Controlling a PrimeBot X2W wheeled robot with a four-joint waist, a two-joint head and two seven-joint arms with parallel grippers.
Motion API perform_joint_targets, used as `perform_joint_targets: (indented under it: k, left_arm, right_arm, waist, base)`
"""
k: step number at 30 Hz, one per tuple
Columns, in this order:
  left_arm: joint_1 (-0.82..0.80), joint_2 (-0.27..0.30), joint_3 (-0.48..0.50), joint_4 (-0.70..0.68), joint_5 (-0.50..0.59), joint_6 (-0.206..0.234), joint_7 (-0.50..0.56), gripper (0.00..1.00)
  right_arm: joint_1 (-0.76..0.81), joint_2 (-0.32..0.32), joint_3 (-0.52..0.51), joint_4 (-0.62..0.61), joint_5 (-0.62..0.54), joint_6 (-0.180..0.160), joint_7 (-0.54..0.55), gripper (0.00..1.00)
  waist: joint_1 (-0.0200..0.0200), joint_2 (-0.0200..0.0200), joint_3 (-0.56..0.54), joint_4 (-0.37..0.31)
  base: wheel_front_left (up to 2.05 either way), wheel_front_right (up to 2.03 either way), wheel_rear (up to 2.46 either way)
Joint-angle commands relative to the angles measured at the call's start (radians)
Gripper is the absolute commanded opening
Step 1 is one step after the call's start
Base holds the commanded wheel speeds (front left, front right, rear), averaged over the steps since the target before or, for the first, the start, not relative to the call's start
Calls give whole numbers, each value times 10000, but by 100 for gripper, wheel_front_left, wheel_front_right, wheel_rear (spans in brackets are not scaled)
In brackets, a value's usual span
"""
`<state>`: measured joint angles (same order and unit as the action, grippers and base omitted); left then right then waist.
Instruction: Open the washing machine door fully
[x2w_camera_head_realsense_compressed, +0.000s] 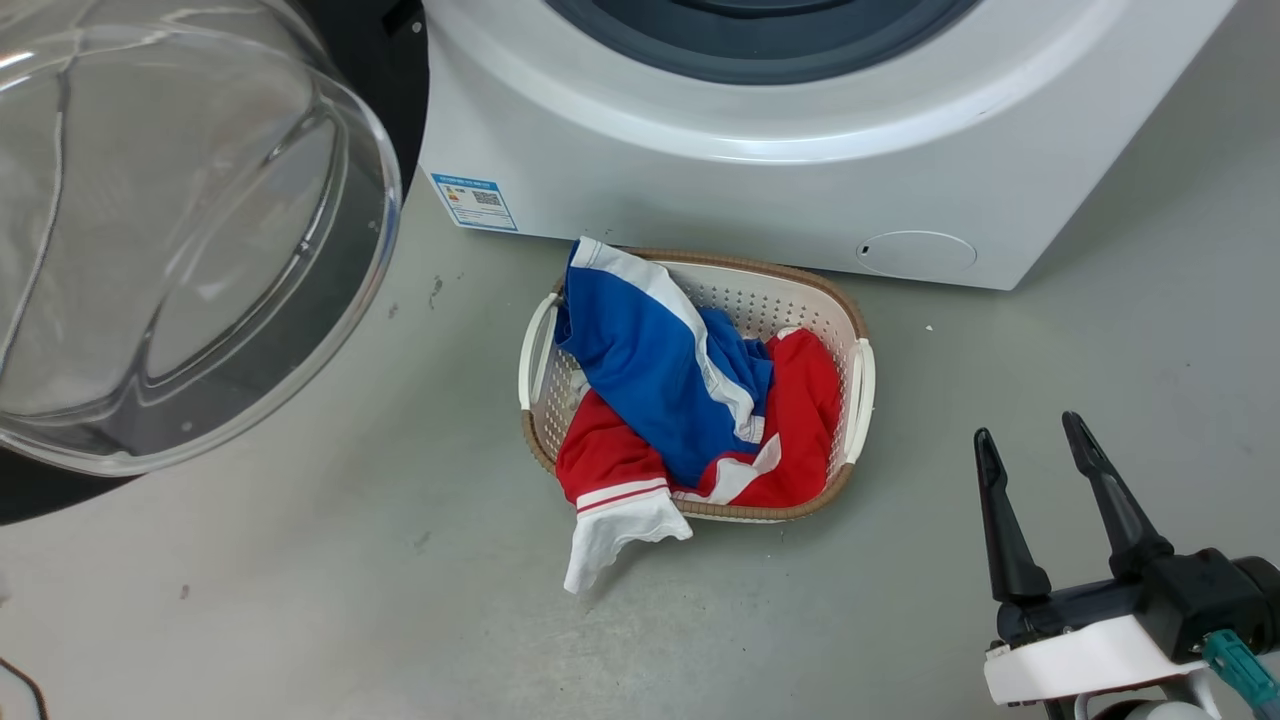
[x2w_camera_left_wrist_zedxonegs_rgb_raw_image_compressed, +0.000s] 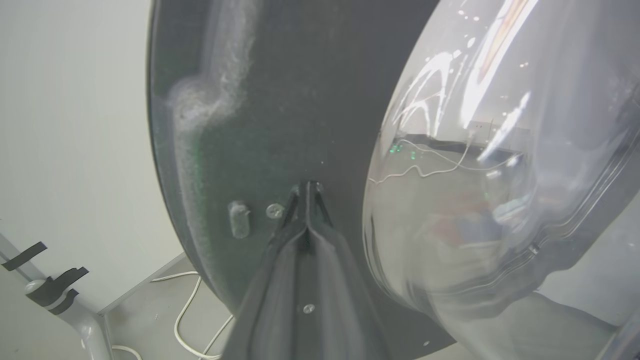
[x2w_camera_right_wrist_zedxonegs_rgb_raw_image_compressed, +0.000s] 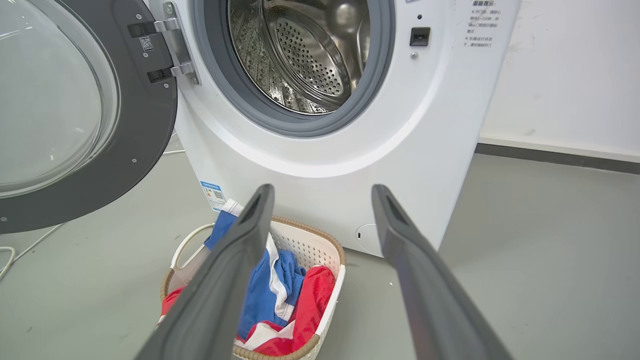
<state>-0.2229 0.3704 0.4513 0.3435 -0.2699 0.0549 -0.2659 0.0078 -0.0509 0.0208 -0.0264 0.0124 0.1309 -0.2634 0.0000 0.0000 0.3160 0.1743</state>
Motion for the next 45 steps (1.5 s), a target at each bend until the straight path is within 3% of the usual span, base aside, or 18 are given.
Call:
perform_joint_targets:
  k: [1,15,25,26,27,28,36,45]
  left_arm:
    - [-260,219,160,290,-51,-45,26,0]
    - [-1211,843,824,2244,218,-623,26,0]
    - [-825,580,1178,1568,900,-1254,3,0]
    - [-752,493,1214,1346,990,-1292,5,12]
    - [-668,431,1231,1112,1114,-1329,5,85]
    - [-606,354,1254,806,1232,-1351,5,100]
    - [14,-313,1173,-1631,1834,-1587,5,100]
    - [482,-1006,23,-3618,2167,-1766,5,100]
  right_arm:
    - [-134,13,-10,-26,-53,-2,-19,100]
    - [-161,13,-3,35,45,-2,-19,100]
    - [109,13,-72,-147,191,-2,-19,100]
    - [147,13,-78,-170,218,-2,-18,100]
    - [166,13,-80,-193,242,-2,-20,100]
    - [189,13,-90,-220,259,-2,-18,100]
    - [312,13,-288,-584,416,-2,-18,100]
    - [517,15,-511,-1009,587,-2,-18,100]
  waist:
    - [0,0,34,-50]
    - [0,0,-30,-278]
    - [0,0,-513,-370]
    - [0,0,-577,-371]
    - [0,0,-643,-371]
    - [0,0,-712,-371]
    - [0,0,-1278,-432]
    - [0,0,-1887,-652]
  base:
    - [0,0,0]
    - [0,0,0]
    - [0,0,0]
    - [0,0,0]
    - [0,0,0]
    - [0,0,0]
    - [0,0,0]
    - [0,0,0]
